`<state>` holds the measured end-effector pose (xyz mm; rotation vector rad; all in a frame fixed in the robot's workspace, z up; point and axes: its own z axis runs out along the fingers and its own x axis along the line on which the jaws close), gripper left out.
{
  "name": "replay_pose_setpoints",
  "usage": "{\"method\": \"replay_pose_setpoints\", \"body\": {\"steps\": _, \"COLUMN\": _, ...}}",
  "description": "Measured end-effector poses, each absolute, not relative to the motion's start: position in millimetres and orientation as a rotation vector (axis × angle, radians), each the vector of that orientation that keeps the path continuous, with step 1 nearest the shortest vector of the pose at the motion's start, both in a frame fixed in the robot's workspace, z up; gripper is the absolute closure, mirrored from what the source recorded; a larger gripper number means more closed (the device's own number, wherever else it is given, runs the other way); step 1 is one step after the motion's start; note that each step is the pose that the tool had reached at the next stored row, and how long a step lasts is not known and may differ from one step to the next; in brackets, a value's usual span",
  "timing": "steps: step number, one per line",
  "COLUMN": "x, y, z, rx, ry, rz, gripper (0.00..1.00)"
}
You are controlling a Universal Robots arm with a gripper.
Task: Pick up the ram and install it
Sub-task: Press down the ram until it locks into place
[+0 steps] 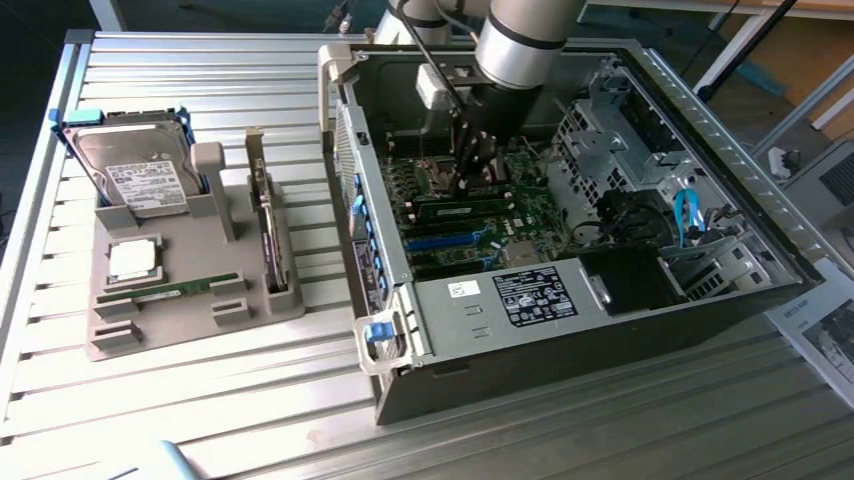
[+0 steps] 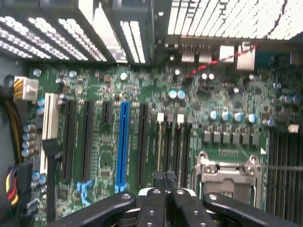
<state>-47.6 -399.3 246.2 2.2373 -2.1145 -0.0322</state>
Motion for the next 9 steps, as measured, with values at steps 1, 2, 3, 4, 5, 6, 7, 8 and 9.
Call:
{"method": "replay_pose_setpoints", "body": {"steps": 1, "x": -49, "y": -399, "z": 246, "rx": 2.237, "ry": -2.114, "rz": -0.032, "gripper": 0.89}}
{"method": "replay_pose_setpoints", "body": {"steps": 2, "x": -52, "y": -399, "z": 246, "rx": 2.237, "ry": -2.115, "rz": -0.032, "gripper": 0.89}}
{"method": "replay_pose_setpoints", "body": {"steps": 3, "x": -55, "y": -399, "z": 245, "rx": 2.237, "ry": -2.114, "rz": -0.032, "gripper": 0.89}}
{"method": "replay_pose_setpoints", "body": {"steps": 4, "x": -57, "y": -399, "z": 245, "rx": 2.237, "ry": -2.114, "rz": -0.032, "gripper": 0.89}}
{"method": "replay_pose_setpoints", "body": {"steps": 5, "x": -61, "y": -399, "z": 244, "rx": 2.237, "ry": -2.114, "rz": -0.032, "gripper": 0.89}}
{"method": "replay_pose_setpoints", "body": {"steps": 6, "x": -65, "y": -399, "z": 244, "rx": 2.237, "ry": -2.115, "rz": -0.032, "gripper": 0.89}}
{"method": "replay_pose_setpoints", "body": {"steps": 7, "x": -68, "y": -399, "z": 244, "rx": 2.237, "ry": -2.115, "rz": -0.032, "gripper": 0.89}}
{"method": "replay_pose_setpoints", "body": {"steps": 8, "x": -72, "y": -399, "z": 243, "rx": 2.237, "ry": -2.114, "rz": -0.032, "gripper": 0.89}}
{"method": "replay_pose_setpoints", "body": {"steps": 9, "x": -73, "y": -399, "z": 242, "rx": 2.237, "ry": -2.114, "rz": -0.032, "gripper": 0.89}}
